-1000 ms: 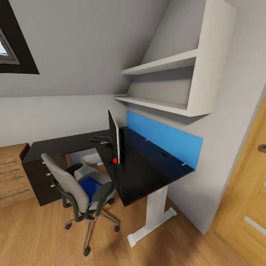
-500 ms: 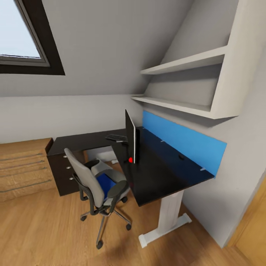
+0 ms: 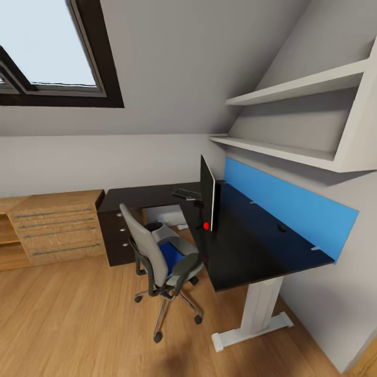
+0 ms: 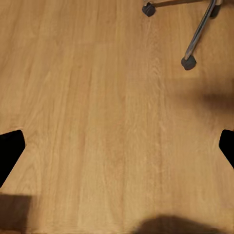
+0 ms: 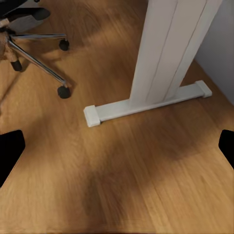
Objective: In the bedroom, organize the workspace by keeping the computer under the desk, ensuring the monitor is on the desk, placing the keyboard on the desk next to the monitor, placing the mouse on the desk next to the keyboard, moving the folder from the swivel chair onto the desk next to the mouse, stacking the notebook on top of the folder with the pen on top of the notebook, and positioning the swivel chair next to the desk.
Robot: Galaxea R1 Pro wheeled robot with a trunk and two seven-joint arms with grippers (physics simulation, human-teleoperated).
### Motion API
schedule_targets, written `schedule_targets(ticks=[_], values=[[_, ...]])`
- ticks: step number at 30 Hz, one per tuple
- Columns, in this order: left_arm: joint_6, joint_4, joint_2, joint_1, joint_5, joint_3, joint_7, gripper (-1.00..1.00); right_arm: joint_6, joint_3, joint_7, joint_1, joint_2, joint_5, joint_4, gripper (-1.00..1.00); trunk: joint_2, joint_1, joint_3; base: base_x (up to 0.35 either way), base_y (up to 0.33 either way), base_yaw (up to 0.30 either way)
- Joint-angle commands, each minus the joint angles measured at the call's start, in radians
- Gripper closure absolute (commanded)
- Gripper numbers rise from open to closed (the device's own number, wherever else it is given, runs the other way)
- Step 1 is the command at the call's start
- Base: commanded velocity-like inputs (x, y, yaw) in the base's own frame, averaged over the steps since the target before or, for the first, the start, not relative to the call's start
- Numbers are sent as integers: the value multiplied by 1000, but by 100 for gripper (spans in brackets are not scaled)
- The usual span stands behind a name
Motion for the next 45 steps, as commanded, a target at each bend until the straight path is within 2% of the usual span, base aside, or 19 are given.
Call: schedule_targets(ticks=[1,10,33,45], values=[[-4,1,0,-1,7,0,-2,-100,-1,1,-9,-1,0,8,0,-100,-1,0,-1,-250,-121,289],[-5,1,-1,-1,8,0,-1,-100,-1,2,-7,-1,-1,8,0,-100,-1,0,-4,-212,-96,282],[-12,-2,-8,-1,9,4,1,-100,2,4,-6,-1,-13,8,-1,-100,-1,0,-27,-8,-3,212],[-4,-2,-7,-1,11,5,1,-100,1,2,-7,0,-18,7,-1,-100,-85,46,-71,0,0,64]])
